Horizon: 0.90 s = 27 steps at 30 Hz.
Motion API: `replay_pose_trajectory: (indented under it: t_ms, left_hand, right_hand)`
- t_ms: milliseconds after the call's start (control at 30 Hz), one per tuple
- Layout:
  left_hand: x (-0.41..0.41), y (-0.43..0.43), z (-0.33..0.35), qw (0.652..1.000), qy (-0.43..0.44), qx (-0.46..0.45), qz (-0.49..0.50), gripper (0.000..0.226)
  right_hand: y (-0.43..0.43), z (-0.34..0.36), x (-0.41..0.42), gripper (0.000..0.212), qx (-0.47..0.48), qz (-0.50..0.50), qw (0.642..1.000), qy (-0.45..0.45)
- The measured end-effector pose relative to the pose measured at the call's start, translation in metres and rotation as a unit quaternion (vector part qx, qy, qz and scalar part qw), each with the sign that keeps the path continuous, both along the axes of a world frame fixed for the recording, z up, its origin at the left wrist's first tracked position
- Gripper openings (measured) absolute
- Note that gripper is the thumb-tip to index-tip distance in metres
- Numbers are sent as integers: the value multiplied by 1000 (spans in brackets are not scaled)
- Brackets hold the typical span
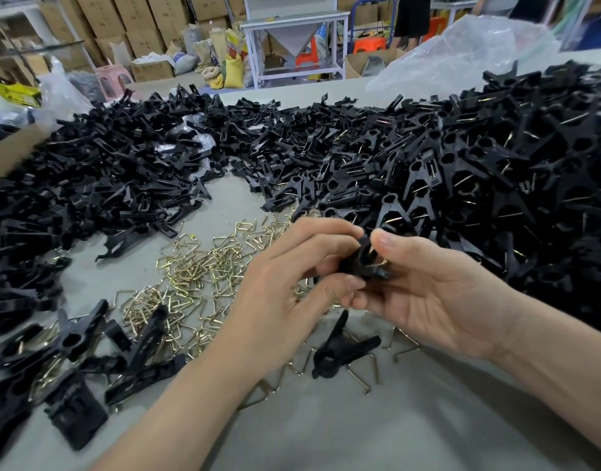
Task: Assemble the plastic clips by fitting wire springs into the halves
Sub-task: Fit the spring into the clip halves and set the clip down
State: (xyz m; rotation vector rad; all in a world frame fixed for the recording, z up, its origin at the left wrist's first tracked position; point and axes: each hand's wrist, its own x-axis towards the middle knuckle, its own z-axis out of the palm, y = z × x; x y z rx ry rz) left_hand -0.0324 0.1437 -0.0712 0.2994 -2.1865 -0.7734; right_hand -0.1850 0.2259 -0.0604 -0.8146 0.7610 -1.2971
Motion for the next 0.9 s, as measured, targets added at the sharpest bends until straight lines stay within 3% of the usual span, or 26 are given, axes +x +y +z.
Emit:
replay_pose_trajectory:
  t_ms: [233,567,900]
  left_hand:
    - [2,-1,0,998,-2,53,-23,26]
    - [2,0,2,997,-10,64,-41,46]
    - [-2,10,-1,982,7,177,-67,27]
  right_hand:
    - [-2,-2,-2,53,-50,20,998,24]
    - [0,3,5,33,-54,30,998,8]
    - [-1,3,9,33,-40,14,999,5]
